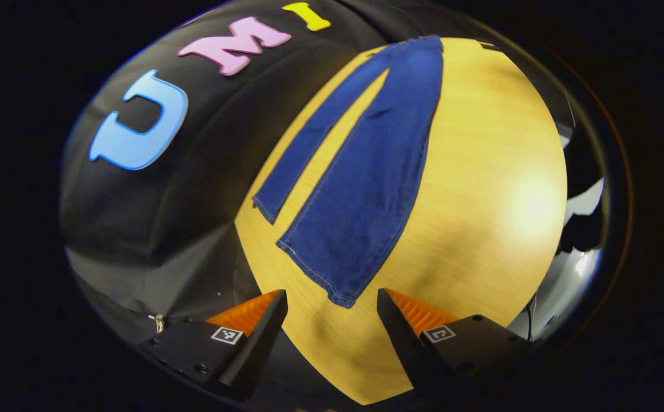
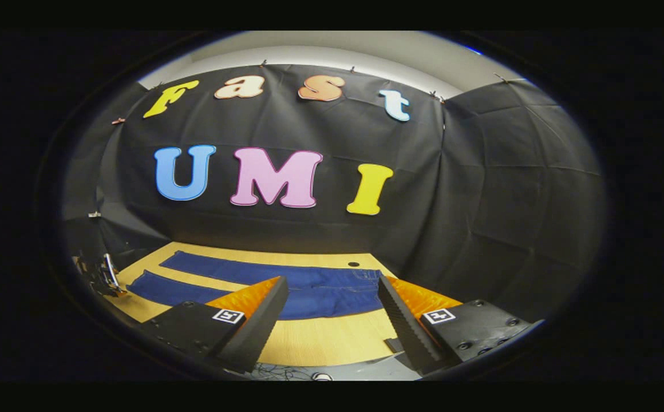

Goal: Grasp the waist and the cuffs of the jeans and fold them to make the two legs overlap; first hold the waist and fold one-third of the jeans toward the cuffs, then hold the cuffs and fold the remaining one-third in the same direction to finish folding.

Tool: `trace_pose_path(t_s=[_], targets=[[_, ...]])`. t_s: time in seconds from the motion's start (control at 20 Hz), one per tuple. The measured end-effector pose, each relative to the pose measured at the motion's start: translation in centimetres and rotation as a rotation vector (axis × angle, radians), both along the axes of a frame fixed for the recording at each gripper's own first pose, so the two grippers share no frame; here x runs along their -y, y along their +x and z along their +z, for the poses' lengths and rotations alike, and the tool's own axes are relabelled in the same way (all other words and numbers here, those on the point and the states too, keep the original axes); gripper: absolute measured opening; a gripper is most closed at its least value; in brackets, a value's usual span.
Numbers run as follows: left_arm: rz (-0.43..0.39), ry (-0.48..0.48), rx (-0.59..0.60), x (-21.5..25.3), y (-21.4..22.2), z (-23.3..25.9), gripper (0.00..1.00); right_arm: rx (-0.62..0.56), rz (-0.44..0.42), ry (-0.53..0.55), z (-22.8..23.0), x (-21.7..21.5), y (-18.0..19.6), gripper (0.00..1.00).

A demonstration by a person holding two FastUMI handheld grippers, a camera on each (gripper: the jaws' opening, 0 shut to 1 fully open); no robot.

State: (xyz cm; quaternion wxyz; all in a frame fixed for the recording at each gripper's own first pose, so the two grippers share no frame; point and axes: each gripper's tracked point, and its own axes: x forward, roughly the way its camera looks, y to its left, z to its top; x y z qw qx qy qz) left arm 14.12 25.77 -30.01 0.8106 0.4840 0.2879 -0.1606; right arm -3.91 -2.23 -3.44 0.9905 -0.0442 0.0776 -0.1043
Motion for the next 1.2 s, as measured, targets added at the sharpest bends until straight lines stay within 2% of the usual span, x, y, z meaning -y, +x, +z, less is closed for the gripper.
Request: trace_pose_path(t_s=[0.15,0.25,0.45,0.55,0.65,0.7,0.9,0.95,1.0,1.2], targets=[[-0.041,0.090,-0.086,-0.9,1.3,-2.5,0.98,-0.015,-0.031,-0.014,-0.5,1.0,-0.3,0.97],[-0.078,0.139,-0.082,-0.7,2.5,-2.6,0.98,-0.036,-0.047,-0.016,-1.4,1.3,-0.5,0.97],[-0.081,0.173,-0.080,-0.4,4.5,-2.8,0.86,-0.060,-0.068,-0.014,-2.4,1.7,-0.9,0.98],[-0.055,0.180,-0.096,-0.6,5.0,-3.6,0.81,-0.061,-0.073,-0.034,-2.4,2.0,-1.1,0.97],[-0.039,0.188,-0.106,-0.7,6.1,-3.9,0.64,-0.064,-0.076,-0.048,-2.4,2.4,-1.1,0.95],[-0.034,0.185,-0.113,-0.5,6.8,-4.3,0.55,-0.066,-0.077,-0.054,-2.6,2.7,-1.1,0.99],[-0.018,0.204,-0.104,-0.5,7.0,-4.7,0.19,-0.070,-0.080,-0.105,-2.8,4.7,0.1,0.95],[-0.015,0.205,-0.097,-0.4,7.2,-4.7,0.15,-0.067,-0.075,-0.123,-2.8,5.2,0.6,0.97],[-0.008,0.204,-0.095,-0.7,7.2,-4.7,0.12,-0.064,-0.068,-0.145,-2.7,5.8,1.2,0.95],[0.025,0.164,-0.098,-0.2,7.1,-4.6,0.06,-0.055,-0.010,-0.292,-2.6,8.6,4.8,0.97]])
